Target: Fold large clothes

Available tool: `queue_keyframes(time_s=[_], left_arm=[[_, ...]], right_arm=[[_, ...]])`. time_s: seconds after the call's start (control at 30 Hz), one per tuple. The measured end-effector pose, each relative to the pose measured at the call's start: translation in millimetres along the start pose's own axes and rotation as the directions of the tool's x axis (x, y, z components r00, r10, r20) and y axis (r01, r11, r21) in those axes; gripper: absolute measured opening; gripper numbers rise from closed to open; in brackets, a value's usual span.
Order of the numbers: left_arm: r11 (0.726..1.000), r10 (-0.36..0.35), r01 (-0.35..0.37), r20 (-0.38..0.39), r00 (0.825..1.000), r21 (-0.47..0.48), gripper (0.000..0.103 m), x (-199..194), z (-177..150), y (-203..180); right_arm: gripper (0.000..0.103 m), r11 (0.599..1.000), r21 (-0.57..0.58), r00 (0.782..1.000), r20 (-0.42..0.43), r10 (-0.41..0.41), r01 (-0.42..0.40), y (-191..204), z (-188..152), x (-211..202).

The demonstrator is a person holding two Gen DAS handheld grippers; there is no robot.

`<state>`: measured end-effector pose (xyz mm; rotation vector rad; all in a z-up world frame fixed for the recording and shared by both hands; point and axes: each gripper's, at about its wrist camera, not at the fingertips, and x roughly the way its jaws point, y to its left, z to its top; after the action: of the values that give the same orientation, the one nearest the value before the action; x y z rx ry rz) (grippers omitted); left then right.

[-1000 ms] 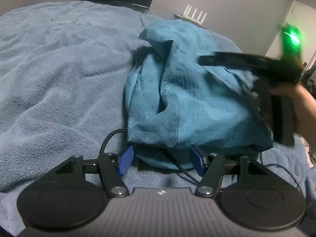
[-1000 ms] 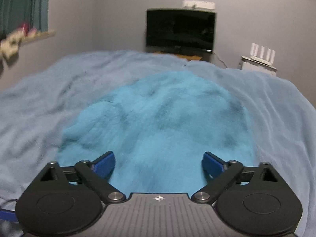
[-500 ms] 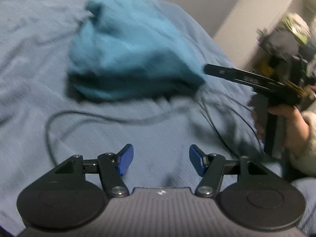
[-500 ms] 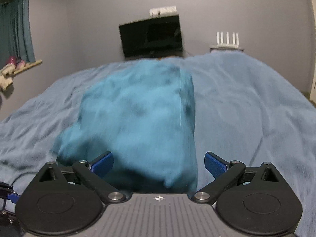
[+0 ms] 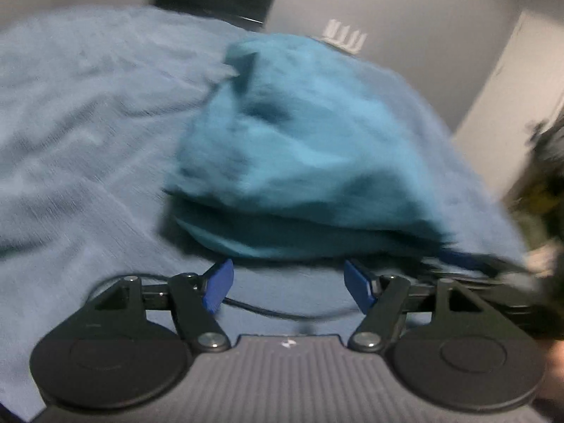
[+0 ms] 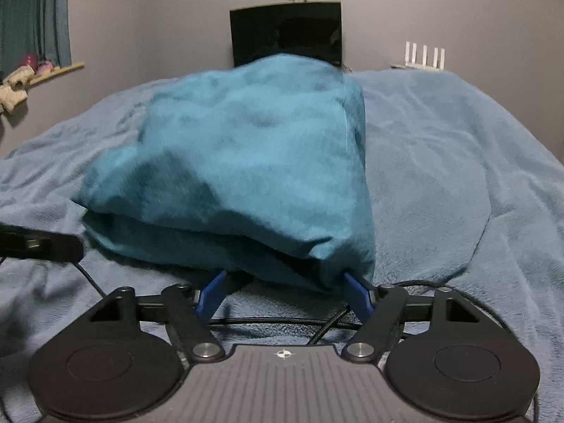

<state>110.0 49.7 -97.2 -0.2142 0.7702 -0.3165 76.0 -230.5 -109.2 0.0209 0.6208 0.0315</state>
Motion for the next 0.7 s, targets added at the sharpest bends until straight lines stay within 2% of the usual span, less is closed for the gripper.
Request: queue_keyframes(time_s=[0.13,0.23,0.3,0.43,0.47,0.53,0.6,0.7], left_arm=[[0.991,0.125,-0.122,-0.067,0.99,0.047,0.068,38,-2,4],[0.974,0.173,-0.16,-0.072,0.982,0.157,0.068,49,-11,-3],[0.966,0.182,-0.166,-0.067,0.981,0.197,0.068,47,-15,-7],[0.969,0.168,-0.155,-0.053,0.984,0.19,0.07,41,-25,-5],[0.971,0.161,-0.15,-0.046,0.986,0.186,0.072,39,-27,-6],[0.976,0.14,-0.132,-0.037,0.989,0.175,0.085,37,-29,-4],[0.969,0.158,-0.15,-0.022,0.987,0.194,0.091,38,-31,-7],[0.957,0.192,-0.187,-0.003,0.981,0.221,0.094,37,-34,-11]], right_arm=[[0.075,0.999,-0.027,0.999,-0.032,-0.02,0.019,4,-6,18],[0.081,0.996,-0.084,0.999,-0.044,-0.033,0.029,11,-11,24],[0.08,0.995,-0.09,0.998,-0.043,-0.036,0.032,11,-13,23],[0.08,0.998,-0.05,0.999,-0.037,-0.034,0.032,5,-19,18],[0.083,0.998,-0.045,0.999,-0.033,-0.038,0.037,4,-20,18],[0.088,0.998,-0.036,0.998,-0.026,-0.056,0.055,3,-23,18],[0.091,0.998,-0.031,0.998,-0.021,-0.063,0.062,2,-24,18],[0.091,0.997,-0.04,0.998,-0.014,-0.068,0.068,4,-26,18]])
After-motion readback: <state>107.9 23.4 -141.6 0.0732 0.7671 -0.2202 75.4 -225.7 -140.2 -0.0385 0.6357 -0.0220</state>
